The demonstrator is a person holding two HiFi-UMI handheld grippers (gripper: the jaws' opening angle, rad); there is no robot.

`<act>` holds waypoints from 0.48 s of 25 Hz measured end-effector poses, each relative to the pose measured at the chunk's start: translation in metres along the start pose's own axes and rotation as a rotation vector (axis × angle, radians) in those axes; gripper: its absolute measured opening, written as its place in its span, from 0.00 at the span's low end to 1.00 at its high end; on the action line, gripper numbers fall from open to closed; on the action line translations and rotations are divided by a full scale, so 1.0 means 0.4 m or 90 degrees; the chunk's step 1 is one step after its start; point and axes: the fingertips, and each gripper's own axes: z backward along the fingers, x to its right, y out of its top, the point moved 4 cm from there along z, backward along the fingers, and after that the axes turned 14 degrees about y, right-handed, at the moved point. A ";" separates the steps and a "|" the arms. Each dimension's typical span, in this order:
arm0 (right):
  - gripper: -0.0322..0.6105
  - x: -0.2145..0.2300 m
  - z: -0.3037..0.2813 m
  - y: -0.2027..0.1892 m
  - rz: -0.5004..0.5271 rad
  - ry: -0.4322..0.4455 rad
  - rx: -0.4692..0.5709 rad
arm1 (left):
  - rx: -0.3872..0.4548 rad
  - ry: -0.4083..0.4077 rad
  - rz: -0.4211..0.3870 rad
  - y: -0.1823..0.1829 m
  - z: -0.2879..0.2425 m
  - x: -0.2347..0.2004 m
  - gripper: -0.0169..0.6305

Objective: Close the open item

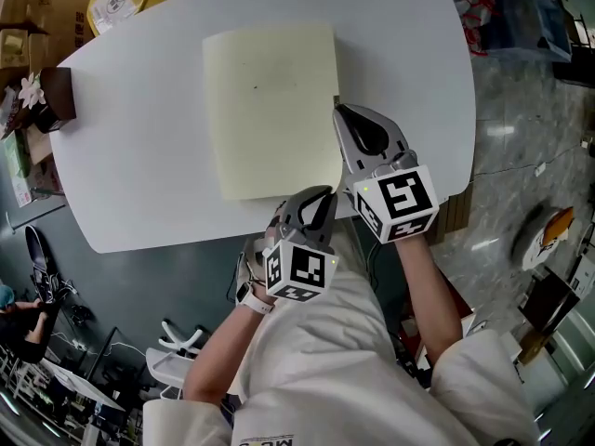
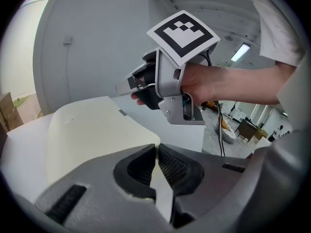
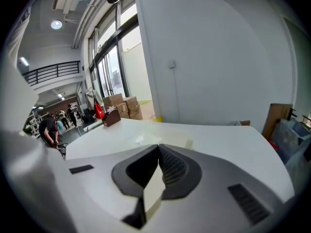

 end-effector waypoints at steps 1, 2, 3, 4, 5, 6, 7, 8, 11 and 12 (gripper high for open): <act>0.07 0.008 -0.009 -0.011 -0.001 0.000 -0.009 | -0.007 -0.006 -0.002 -0.006 -0.005 0.002 0.07; 0.07 0.014 -0.019 -0.022 -0.002 0.001 -0.018 | -0.014 -0.012 -0.002 -0.011 -0.009 0.004 0.07; 0.07 0.020 -0.027 -0.032 -0.003 0.004 -0.027 | -0.021 -0.017 -0.002 -0.015 -0.013 0.005 0.07; 0.07 0.025 -0.036 -0.042 -0.004 0.008 -0.037 | -0.026 -0.021 -0.001 -0.018 -0.017 0.007 0.07; 0.07 0.030 -0.044 -0.050 -0.005 0.011 -0.045 | -0.031 -0.024 -0.001 -0.021 -0.022 0.008 0.07; 0.07 0.036 -0.051 -0.057 -0.007 0.014 -0.052 | -0.036 -0.026 0.000 -0.025 -0.027 0.009 0.07; 0.07 0.040 -0.058 -0.064 -0.008 0.016 -0.059 | -0.040 -0.029 0.001 -0.028 -0.032 0.010 0.07; 0.07 0.044 -0.065 -0.071 -0.008 0.018 -0.065 | -0.044 -0.032 0.002 -0.032 -0.037 0.011 0.07; 0.07 0.053 -0.084 -0.092 -0.005 0.021 -0.084 | -0.051 -0.037 0.004 -0.041 -0.045 0.014 0.07; 0.07 0.055 -0.090 -0.099 -0.004 0.023 -0.091 | -0.052 -0.038 0.004 -0.042 -0.047 0.015 0.07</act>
